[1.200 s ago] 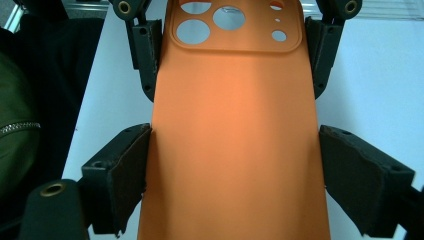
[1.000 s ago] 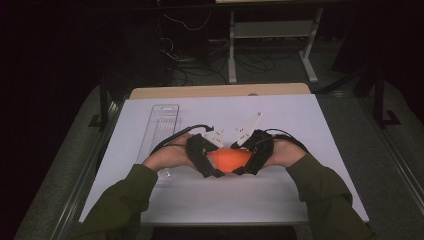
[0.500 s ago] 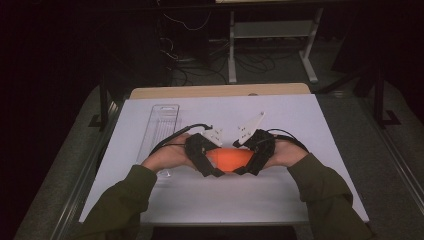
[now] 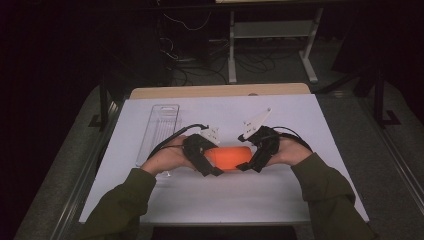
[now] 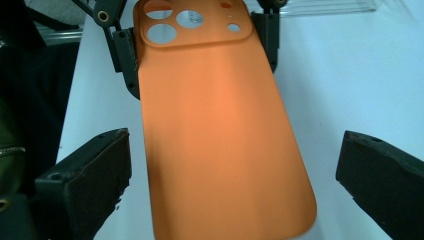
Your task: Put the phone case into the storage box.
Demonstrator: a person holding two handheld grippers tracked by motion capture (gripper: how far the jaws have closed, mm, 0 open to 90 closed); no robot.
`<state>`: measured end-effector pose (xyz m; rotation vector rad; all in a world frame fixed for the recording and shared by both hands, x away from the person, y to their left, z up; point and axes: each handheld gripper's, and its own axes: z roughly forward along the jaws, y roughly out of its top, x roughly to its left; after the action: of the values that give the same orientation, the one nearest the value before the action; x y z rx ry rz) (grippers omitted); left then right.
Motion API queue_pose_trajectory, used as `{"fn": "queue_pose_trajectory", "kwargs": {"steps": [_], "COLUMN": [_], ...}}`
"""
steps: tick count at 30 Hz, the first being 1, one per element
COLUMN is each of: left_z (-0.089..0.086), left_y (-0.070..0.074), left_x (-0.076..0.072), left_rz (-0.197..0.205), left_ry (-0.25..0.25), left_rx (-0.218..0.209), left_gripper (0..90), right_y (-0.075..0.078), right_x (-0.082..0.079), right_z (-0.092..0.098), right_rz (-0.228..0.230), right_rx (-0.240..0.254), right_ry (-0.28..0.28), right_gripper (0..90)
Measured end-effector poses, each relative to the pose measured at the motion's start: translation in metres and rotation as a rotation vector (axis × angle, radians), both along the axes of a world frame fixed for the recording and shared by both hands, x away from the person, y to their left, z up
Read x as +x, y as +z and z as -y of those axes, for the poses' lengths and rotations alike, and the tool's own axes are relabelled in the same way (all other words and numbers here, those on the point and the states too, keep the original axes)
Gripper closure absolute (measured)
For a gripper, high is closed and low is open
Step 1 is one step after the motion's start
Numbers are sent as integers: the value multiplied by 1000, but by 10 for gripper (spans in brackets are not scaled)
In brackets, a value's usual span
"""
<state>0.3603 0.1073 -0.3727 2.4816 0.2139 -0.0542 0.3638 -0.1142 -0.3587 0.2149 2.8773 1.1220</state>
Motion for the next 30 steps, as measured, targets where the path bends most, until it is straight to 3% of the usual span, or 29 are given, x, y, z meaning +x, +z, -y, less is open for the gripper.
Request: {"fn": "queue_pose_trajectory", "kwargs": {"steps": [7, 14, 18, 21, 24, 30], "left_z": [-2, -4, -4, -4, -5, -6], "left_y": [-1, -3, -4, -4, -3, -2], "left_x": [-1, -2, -2, -2, -3, -3], "left_rz": [9, 0, -5, -1, 4, 4], "left_ry": [54, 121, 157, 182, 204, 249], "left_rx": [15, 5, 8, -7, -7, -14], "left_gripper": [153, 153, 153, 153, 153, 153], "right_y": [2, 3, 2, 0, 0, 0], "right_x": [1, -1, -4, -6, -8, -18], "right_z": [9, 19, 24, 28, 33, 43], "right_rz": [45, 66, 35, 51, 54, 23], "right_rx": [35, 49, 73, 67, 99, 140], "right_ry": [-34, -117, -191, -229, -273, -382], "right_gripper": [1, 0, 0, 0, 1, 0]}}
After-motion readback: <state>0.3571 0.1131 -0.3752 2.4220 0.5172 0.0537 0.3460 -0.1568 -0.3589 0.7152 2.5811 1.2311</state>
